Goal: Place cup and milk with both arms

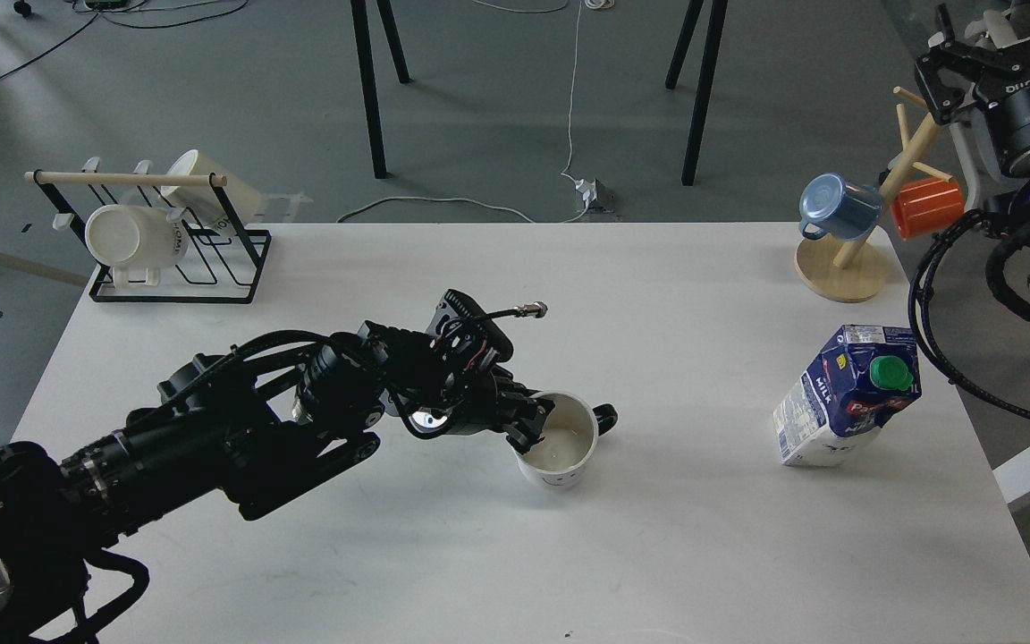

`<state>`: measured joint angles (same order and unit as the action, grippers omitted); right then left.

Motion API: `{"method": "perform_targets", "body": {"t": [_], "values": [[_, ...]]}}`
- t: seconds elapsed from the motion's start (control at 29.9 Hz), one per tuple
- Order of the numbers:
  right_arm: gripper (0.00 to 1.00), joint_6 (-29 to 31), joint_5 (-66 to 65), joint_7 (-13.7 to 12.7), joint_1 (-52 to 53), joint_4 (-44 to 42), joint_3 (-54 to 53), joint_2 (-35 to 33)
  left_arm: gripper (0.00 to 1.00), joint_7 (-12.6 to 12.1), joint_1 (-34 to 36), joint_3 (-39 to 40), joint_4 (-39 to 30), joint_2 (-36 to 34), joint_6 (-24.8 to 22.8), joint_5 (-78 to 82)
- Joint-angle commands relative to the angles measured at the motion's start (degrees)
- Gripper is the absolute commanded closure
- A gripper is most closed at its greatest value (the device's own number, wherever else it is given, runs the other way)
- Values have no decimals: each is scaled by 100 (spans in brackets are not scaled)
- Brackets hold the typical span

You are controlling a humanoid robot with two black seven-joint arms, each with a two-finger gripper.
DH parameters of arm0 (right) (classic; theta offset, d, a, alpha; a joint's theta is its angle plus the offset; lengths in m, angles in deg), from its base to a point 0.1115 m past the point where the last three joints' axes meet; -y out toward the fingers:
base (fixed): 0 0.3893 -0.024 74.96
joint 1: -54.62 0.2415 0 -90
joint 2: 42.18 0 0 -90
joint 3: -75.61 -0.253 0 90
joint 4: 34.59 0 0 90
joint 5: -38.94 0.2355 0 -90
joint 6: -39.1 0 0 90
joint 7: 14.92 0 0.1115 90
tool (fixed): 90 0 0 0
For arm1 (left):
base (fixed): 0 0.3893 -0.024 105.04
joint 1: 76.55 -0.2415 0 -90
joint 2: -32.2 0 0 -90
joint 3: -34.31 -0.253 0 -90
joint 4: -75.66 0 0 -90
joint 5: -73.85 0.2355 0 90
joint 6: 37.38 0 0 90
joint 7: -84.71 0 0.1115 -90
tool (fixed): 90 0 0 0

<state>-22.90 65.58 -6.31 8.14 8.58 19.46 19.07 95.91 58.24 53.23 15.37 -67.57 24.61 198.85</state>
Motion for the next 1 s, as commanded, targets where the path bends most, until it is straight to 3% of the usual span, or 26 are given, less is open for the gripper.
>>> {"method": "perform_targets", "body": {"t": [0.0, 0.1, 0.23, 0.33, 0.47, 0.64, 0.74, 0.97], "values": [[0, 0, 0, 0, 8, -1, 8, -17, 68, 23, 3, 58, -10, -87, 0, 0], [0, 0, 0, 0, -1, 42, -1, -104, 38, 5, -5, 111, -27, -174, 84, 0], [0, 0, 0, 0, -71, 218, -1, -262, 18, 31, -5, 251, -158, -411, 602, -80], [0, 0, 52, 0, -211, 341, -9, -508, 14, 58, 21, 829, -282, -613, 726, -1228], [0, 0, 61, 18, -694, 911, -53, -772, 4, 14, 30, 1841, -194, -930, 463, -3459], [0, 0, 35, 377, -1441, 1571, -141, -1141, 1, 49, 65, 2421, -106, -1466, 49, -6570], [0, 0, 35, 405, -2003, 1870, -466, -1229, 1, 5, 65, 2730, -1, -1756, 23, -8417], [0, 0, 8, 405, -3181, 2722, -774, -1300, 1, -21, 223, 3038, 1605, -1933, 0, -11091]]}}
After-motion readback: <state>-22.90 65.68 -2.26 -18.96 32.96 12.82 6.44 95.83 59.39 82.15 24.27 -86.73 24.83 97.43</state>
